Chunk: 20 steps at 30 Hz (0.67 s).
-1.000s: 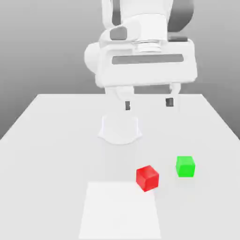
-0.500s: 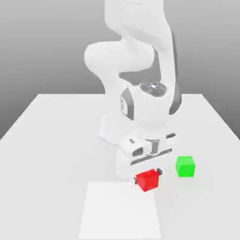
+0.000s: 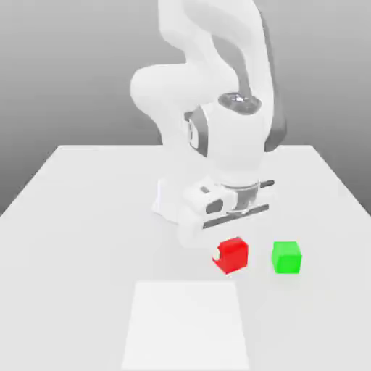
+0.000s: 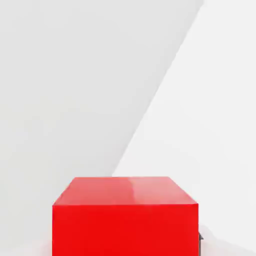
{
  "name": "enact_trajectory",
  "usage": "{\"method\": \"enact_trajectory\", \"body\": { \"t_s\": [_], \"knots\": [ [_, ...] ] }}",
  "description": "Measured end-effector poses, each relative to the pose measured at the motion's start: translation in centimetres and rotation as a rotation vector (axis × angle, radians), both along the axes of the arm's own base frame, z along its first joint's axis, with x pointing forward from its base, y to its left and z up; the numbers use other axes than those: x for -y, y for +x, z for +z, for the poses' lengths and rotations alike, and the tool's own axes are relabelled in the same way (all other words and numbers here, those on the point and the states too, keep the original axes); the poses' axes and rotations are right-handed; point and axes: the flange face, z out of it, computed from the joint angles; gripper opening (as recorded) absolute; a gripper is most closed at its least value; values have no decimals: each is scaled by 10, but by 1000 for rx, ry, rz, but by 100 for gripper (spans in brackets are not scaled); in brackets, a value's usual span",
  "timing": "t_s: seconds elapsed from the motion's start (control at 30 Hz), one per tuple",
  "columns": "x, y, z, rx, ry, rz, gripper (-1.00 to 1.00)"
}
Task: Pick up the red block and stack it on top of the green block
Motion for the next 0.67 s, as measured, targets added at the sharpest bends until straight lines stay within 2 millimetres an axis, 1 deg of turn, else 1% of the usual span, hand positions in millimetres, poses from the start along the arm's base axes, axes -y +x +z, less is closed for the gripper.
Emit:
{"method": "enact_trajectory", "body": {
  "t_s": [0.1,0.23,0.3,0.33,0.43,0.57,0.6,0.67],
  "knots": [
    [-34,-15,10,-1,3,217,-100],
    [-78,-41,22,-1,2,518,-100],
    [-98,-57,28,0,0,670,-100],
    [-104,-63,27,0,-1,722,-100],
    [-111,-66,9,1,-3,766,-100],
    [-111,-67,-23,1,-4,772,-100],
    [-110,-68,-31,1,-3,771,100],
    [-110,-67,-31,1,-3,768,100]
  ]
}}
